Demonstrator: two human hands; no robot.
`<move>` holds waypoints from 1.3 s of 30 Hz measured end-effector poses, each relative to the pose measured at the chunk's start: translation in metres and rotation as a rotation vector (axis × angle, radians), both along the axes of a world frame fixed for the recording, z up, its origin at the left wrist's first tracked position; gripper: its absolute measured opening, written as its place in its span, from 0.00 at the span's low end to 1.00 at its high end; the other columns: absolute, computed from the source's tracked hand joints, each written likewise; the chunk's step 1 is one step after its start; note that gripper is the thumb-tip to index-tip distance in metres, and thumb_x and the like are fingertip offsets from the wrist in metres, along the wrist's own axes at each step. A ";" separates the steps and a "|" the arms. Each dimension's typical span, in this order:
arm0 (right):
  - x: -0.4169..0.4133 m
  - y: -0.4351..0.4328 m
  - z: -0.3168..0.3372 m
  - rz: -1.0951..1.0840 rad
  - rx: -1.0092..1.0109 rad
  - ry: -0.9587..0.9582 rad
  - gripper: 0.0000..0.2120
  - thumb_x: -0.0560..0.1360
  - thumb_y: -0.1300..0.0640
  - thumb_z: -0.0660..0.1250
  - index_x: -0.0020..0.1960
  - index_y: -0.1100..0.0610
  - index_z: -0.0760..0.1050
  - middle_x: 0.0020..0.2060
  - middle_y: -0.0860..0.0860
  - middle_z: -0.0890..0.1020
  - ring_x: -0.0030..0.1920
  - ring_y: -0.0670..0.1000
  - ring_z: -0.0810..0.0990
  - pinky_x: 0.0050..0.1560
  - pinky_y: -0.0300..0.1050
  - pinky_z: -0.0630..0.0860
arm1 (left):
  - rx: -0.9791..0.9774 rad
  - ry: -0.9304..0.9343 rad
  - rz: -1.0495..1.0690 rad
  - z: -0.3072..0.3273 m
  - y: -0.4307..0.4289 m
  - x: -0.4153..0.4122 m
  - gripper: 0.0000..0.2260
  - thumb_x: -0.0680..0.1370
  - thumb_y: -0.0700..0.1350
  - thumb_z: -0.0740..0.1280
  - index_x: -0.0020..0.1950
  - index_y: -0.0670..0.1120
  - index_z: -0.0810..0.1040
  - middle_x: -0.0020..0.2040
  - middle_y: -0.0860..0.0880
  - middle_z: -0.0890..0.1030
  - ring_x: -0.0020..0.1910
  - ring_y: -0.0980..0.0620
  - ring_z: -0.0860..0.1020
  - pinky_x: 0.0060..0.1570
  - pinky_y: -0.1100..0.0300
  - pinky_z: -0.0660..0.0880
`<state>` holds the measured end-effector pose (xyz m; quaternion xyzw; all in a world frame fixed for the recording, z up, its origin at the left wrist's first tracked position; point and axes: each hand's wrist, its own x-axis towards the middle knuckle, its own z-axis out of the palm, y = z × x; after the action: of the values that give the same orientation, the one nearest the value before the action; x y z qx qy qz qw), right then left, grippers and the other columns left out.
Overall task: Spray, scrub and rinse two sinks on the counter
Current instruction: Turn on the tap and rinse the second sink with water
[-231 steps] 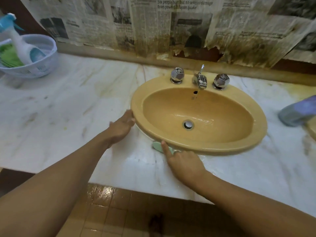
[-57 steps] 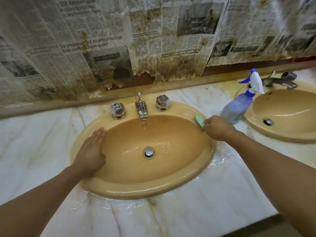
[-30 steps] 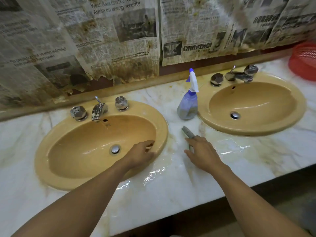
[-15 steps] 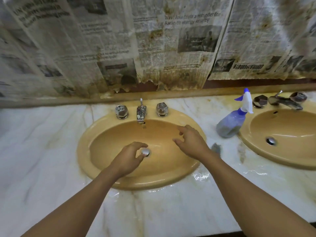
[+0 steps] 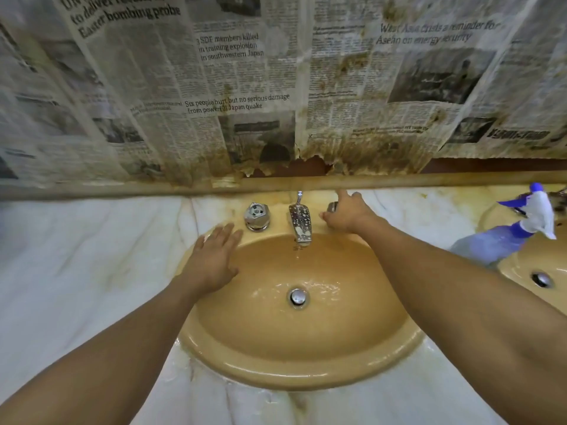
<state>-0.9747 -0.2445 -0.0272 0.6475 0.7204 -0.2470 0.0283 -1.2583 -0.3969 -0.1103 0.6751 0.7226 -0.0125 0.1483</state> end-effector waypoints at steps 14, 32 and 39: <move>0.006 0.020 -0.049 0.101 0.072 0.023 0.12 0.81 0.54 0.62 0.61 0.56 0.66 0.60 0.58 0.67 0.45 0.60 0.75 0.48 0.51 0.74 | 0.215 0.059 -0.092 -0.039 -0.004 -0.010 0.45 0.78 0.41 0.69 0.84 0.56 0.43 0.84 0.57 0.42 0.83 0.51 0.41 0.80 0.41 0.43; 0.021 0.030 -0.036 0.302 0.139 -0.127 0.24 0.81 0.40 0.61 0.71 0.53 0.65 0.68 0.58 0.66 0.62 0.64 0.75 0.58 0.56 0.75 | 0.254 0.116 -0.089 -0.047 -0.005 -0.011 0.45 0.79 0.43 0.70 0.84 0.57 0.41 0.83 0.60 0.39 0.83 0.52 0.41 0.80 0.42 0.44; 0.019 0.029 -0.037 0.446 0.084 -0.202 0.21 0.81 0.53 0.65 0.72 0.52 0.67 0.65 0.57 0.67 0.59 0.63 0.74 0.61 0.57 0.75 | 0.266 0.100 -0.096 -0.048 -0.005 -0.011 0.45 0.79 0.42 0.70 0.84 0.56 0.42 0.84 0.59 0.41 0.83 0.52 0.42 0.80 0.40 0.45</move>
<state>-0.9560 -0.2156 -0.0639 0.4945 0.8486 -0.1384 0.1271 -1.2694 -0.4016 -0.1580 0.7211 0.6912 0.0426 0.0206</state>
